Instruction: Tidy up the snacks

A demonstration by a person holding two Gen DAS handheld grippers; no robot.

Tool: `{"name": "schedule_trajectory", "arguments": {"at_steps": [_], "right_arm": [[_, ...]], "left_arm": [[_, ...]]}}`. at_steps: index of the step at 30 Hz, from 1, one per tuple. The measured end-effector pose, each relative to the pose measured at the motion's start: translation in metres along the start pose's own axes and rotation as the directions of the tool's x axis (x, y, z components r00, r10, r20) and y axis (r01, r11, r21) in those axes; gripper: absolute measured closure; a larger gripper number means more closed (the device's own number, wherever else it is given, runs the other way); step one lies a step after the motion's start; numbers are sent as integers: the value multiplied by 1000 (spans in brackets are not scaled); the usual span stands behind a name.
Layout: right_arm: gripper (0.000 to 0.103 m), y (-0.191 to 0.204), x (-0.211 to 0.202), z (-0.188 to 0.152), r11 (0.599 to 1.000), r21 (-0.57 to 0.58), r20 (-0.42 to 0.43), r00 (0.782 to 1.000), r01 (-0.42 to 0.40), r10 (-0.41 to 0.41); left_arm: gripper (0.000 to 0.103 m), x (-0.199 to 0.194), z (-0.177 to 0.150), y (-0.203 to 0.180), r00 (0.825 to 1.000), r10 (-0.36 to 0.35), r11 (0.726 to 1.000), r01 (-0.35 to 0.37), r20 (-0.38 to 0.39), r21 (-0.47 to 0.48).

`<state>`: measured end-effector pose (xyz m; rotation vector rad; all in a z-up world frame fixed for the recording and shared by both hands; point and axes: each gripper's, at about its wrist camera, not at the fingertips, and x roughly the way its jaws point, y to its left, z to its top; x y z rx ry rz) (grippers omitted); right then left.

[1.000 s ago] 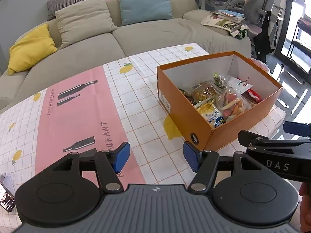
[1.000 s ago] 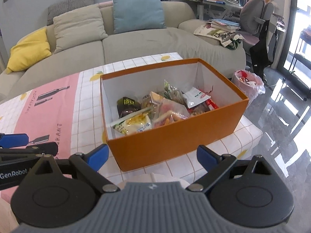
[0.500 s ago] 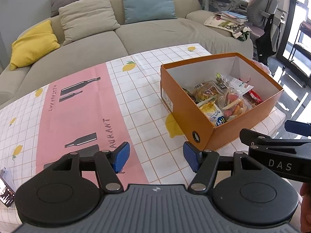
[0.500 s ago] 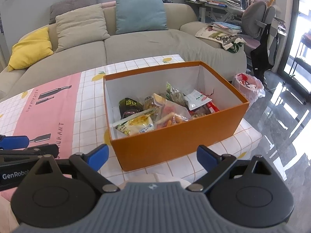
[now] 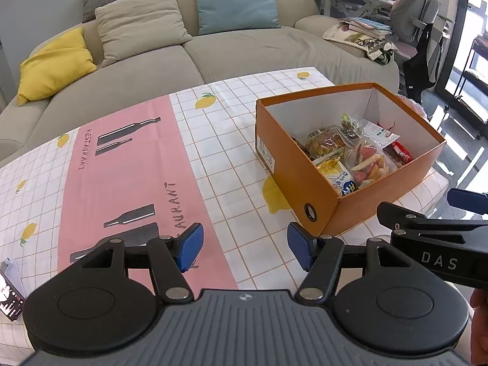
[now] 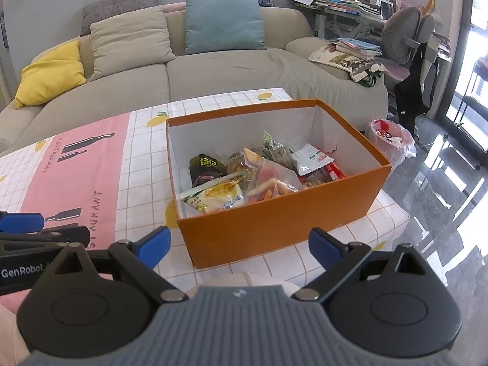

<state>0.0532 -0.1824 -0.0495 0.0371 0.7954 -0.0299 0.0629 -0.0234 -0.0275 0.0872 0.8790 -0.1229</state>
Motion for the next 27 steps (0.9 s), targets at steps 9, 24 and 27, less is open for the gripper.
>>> {"name": "schedule_trajectory", "arguments": {"at_steps": [9,24,27], "right_arm": [[8,4,-1,0,1000,-13,1,1000,6,-6],[8,9,-4,0,999,-35,13,1000,13,-13],[8,10,-5,0,999,-38,14,1000,14,-14]], "left_arm": [[29,0,-1,1,1000,0,1000,0,-4,-5],[29,-1,-2,3,1000,-6,1000,6,-5,-15],[29,-1,-2,4,1000,-6,1000,6,-6,-18]]}}
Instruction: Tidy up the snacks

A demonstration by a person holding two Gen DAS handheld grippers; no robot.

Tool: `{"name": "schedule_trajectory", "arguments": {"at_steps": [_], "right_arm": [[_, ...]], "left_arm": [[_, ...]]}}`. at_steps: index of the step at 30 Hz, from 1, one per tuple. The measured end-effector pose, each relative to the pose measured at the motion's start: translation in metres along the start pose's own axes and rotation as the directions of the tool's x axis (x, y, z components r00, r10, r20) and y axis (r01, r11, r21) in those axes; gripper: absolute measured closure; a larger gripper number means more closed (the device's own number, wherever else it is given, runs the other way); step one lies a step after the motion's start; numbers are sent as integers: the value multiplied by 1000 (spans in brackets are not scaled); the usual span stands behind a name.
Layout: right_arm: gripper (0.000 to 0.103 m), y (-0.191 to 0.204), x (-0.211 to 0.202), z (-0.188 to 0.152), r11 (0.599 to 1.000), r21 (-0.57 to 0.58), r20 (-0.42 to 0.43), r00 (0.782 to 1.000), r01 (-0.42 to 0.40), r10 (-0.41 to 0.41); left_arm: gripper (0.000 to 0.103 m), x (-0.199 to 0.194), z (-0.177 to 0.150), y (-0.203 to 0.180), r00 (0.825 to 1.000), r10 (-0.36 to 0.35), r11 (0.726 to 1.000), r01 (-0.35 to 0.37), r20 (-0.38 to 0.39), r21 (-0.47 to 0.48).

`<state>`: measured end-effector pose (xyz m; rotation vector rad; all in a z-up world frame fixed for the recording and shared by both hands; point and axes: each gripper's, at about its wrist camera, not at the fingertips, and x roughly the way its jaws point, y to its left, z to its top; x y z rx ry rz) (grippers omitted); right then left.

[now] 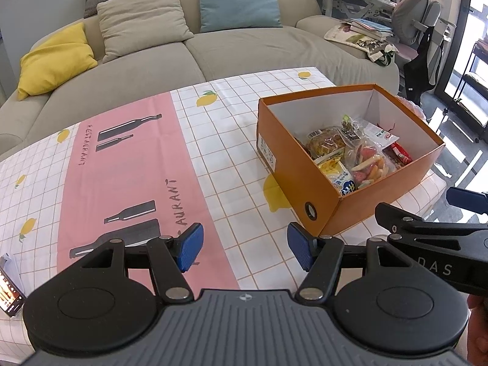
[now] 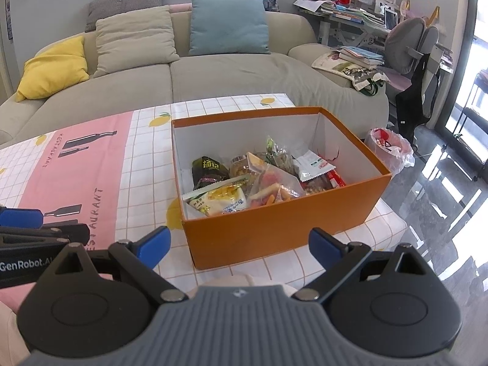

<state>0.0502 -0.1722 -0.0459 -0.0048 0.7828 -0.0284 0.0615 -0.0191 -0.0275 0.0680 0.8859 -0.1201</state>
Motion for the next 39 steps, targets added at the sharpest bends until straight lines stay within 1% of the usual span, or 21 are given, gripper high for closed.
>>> {"name": "schedule_trajectory", "arguments": {"at_steps": [9,39], "right_arm": [[8,0,-1,-1,1000,-5,1,1000,0,0],[8,-1,0,-3,1000,-14,-7,1000,-4,4]], "left_arm": [[29,-3,-1,1,1000,8,1000,-8,5,-12],[29,-6,-1,3,1000,13,1000,-13,10,2]]}}
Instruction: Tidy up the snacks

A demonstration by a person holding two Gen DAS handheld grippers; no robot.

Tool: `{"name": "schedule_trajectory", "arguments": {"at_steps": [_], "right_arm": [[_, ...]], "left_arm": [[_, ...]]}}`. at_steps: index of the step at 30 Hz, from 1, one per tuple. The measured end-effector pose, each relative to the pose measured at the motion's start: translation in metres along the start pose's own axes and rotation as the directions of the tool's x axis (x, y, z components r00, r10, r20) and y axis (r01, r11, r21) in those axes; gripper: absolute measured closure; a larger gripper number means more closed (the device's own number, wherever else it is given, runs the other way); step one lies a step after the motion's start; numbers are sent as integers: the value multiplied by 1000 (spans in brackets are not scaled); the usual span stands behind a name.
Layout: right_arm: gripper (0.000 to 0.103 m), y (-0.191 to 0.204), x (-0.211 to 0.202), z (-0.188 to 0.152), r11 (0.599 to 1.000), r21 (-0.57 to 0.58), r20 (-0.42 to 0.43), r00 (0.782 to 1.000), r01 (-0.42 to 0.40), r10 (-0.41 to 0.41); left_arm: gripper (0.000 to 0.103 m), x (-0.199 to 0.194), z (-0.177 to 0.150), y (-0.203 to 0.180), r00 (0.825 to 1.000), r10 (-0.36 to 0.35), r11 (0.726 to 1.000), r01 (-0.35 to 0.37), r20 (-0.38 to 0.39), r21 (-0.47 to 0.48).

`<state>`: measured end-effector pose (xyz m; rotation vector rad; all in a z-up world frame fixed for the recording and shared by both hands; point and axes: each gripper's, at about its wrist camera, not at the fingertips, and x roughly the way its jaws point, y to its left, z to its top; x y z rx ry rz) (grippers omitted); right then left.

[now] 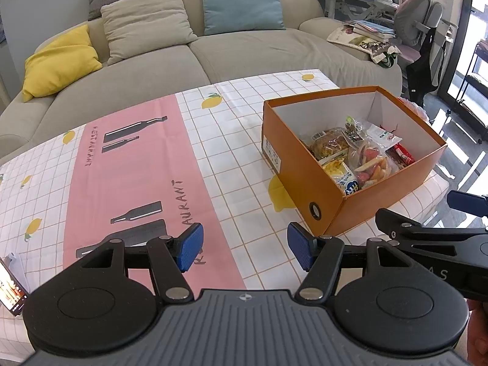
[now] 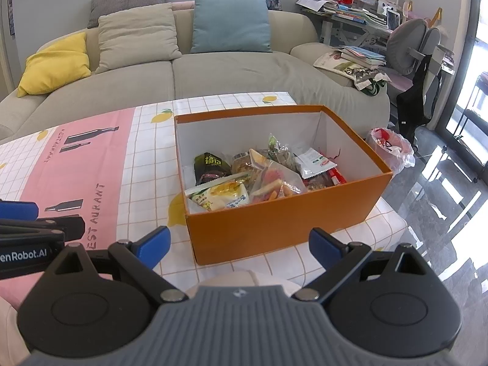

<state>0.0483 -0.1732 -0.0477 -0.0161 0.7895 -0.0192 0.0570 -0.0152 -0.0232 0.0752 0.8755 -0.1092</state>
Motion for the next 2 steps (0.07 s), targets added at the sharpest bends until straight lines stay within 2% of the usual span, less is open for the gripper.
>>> {"name": "schedule_trajectory", "arguments": {"at_steps": [2], "right_arm": [[8,0,0,0,1000,-2,-1,1000,-1,1]], "left_arm": [[29,0,0,0,1000,6,1000,-6,-5,0]]}}
